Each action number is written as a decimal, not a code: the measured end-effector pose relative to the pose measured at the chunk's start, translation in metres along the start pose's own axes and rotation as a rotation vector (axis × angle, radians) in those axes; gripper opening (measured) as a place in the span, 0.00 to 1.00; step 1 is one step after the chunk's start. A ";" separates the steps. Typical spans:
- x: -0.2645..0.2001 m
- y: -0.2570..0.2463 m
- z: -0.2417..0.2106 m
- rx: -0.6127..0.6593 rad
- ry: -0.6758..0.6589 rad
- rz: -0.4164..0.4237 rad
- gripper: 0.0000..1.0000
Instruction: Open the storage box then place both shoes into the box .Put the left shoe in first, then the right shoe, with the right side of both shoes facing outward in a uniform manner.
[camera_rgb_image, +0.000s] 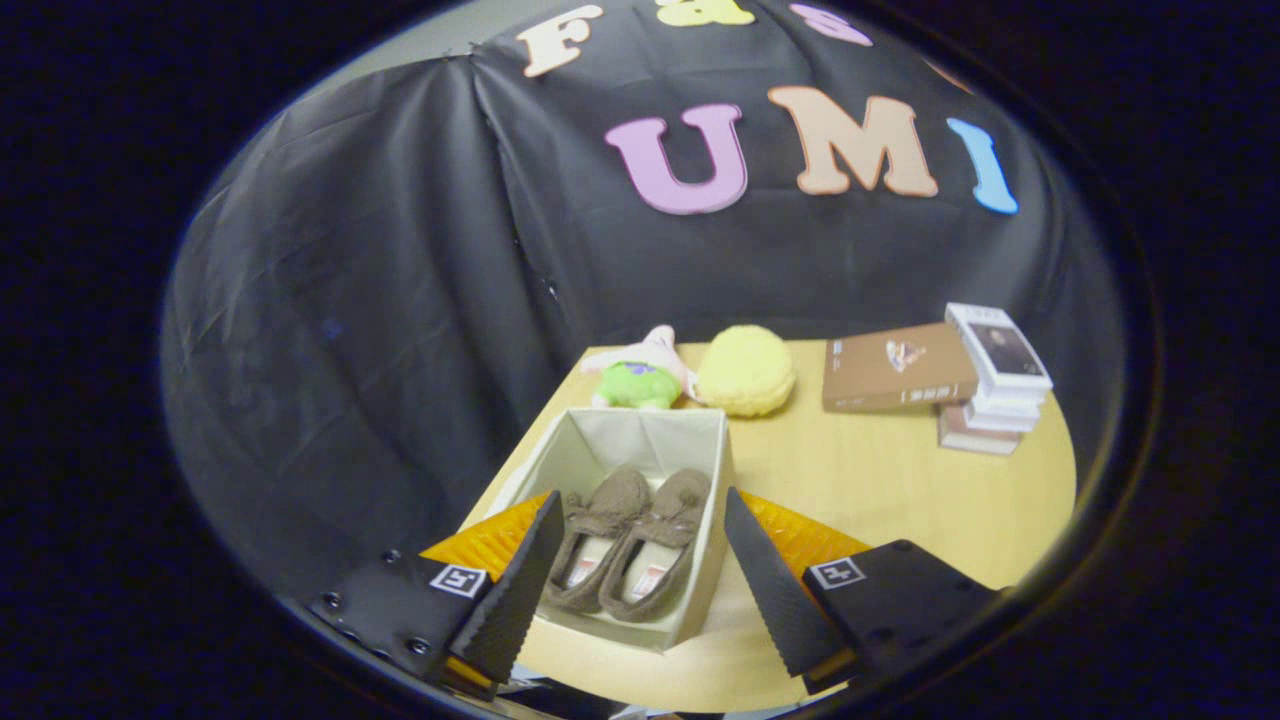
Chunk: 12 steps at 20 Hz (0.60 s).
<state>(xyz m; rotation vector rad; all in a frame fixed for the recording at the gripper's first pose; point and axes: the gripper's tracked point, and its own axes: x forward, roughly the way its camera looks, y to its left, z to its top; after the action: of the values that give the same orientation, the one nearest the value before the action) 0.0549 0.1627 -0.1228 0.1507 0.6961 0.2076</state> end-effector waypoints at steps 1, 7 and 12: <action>-0.010 -0.006 0.006 -0.021 -0.029 -0.002 1.00; -0.086 -0.055 0.043 -0.113 -0.271 -0.083 1.00; -0.143 -0.120 0.058 -0.141 -0.425 -0.225 1.00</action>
<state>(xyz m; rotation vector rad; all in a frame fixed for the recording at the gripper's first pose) 0.0024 0.0085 -0.0148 -0.0207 0.2702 0.0056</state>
